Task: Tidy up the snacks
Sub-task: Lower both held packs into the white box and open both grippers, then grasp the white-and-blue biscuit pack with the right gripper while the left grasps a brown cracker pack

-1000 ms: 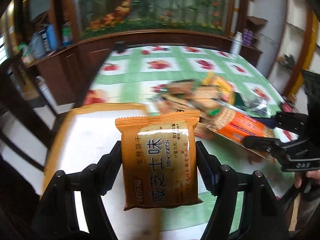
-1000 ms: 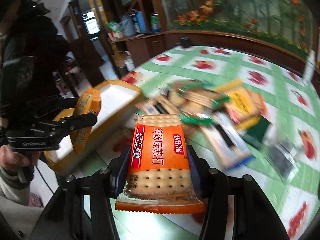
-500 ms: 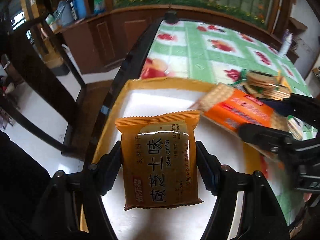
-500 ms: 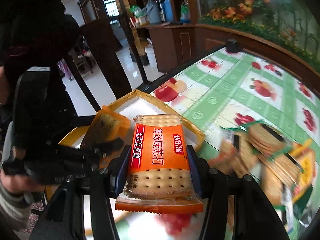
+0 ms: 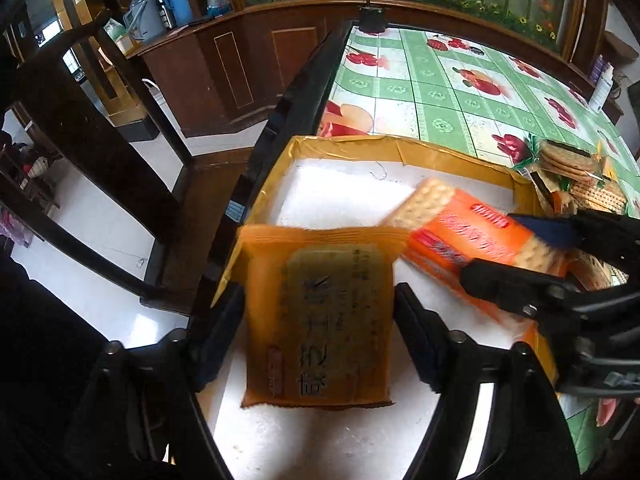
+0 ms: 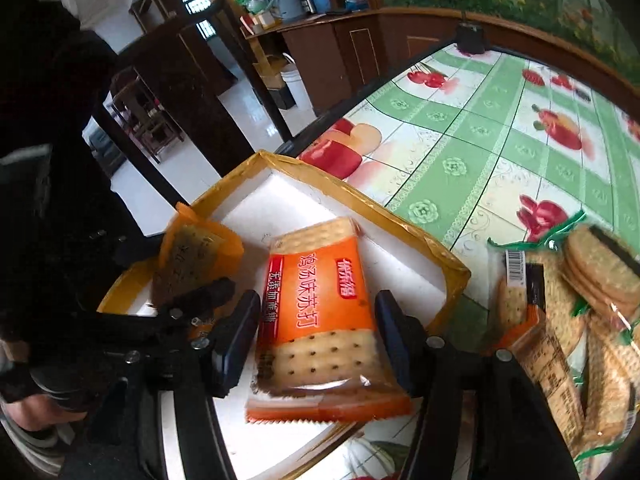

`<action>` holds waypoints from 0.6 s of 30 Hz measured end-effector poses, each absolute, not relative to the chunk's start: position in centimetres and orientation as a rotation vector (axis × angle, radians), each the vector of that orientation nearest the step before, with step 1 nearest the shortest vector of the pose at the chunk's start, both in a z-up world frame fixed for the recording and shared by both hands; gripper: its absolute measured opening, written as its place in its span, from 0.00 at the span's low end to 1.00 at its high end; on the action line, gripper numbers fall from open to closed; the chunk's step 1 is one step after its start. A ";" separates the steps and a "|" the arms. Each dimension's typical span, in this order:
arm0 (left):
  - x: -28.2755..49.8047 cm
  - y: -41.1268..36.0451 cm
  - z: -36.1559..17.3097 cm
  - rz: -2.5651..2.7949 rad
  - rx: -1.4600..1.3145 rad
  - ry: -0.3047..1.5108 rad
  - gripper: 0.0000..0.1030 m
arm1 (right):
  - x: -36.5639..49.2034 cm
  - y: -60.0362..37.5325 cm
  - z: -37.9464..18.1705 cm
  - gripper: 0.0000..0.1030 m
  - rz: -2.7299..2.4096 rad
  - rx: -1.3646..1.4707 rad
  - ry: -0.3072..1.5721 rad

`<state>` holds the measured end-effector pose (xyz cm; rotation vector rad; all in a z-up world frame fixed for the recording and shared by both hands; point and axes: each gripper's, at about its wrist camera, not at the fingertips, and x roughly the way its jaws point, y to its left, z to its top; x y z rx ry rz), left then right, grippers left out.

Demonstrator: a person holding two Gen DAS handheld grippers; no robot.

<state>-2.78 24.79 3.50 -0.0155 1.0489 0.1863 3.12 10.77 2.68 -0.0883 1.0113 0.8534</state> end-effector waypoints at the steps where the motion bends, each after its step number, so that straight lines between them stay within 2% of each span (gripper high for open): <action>1: -2.7 24.8 3.5 0.185 -0.021 1.050 0.82 | 3.0 10.5 2.9 0.66 0.865 -0.075 1.010; 2: -2.8 24.7 3.6 0.191 -0.023 1.049 0.82 | 2.8 10.3 3.2 0.70 0.875 -0.069 1.007; 7: -3.8 24.5 4.8 0.207 -0.045 1.021 0.82 | 1.4 8.7 5.1 0.70 0.856 -0.113 0.947; 12: -6.1 23.8 8.2 0.160 -0.121 0.926 0.86 | 0.4 1.6 7.8 0.72 0.764 -0.092 0.876; 14: -6.8 22.6 9.5 0.114 -0.149 0.888 0.87 | 0.6 -1.6 8.1 0.77 0.732 -0.055 0.880; 18: -6.8 18.8 10.5 0.038 -0.098 0.872 0.90 | 1.6 -6.5 7.5 0.77 0.597 -0.018 0.908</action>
